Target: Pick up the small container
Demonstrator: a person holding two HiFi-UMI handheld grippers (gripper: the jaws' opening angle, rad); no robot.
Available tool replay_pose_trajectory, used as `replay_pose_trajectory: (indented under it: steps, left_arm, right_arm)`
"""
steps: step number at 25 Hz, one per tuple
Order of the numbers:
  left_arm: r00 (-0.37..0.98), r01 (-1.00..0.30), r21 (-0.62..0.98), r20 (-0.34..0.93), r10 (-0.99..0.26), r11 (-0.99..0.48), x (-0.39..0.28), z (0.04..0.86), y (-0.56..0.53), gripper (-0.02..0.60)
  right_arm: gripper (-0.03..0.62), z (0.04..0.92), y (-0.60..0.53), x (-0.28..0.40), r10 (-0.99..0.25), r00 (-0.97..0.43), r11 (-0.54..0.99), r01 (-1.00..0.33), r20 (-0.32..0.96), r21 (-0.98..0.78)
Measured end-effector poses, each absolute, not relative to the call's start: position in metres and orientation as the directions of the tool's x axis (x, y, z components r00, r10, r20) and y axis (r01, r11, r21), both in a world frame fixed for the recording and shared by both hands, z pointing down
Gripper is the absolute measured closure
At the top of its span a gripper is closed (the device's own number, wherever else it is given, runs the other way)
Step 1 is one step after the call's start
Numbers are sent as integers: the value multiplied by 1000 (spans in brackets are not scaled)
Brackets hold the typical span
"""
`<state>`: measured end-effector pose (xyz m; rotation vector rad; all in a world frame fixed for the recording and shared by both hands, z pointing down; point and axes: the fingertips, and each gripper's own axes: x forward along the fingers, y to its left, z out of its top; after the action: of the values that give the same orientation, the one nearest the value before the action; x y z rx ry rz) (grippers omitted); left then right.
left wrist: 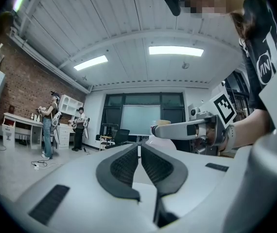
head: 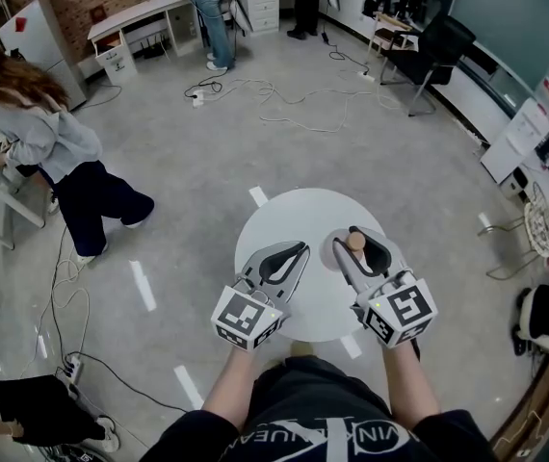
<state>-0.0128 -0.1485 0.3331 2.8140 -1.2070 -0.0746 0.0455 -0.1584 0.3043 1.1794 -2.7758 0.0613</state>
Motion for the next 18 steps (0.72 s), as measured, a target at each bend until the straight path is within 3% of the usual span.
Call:
replay_pose_trajectory:
  steps: [18]
  left_arm:
    - [679,-729,109,-10,-734,-676,-15,335,-147,557]
  right_arm:
    - [454,311,-155,50,-720,-681,688,-726,133,4]
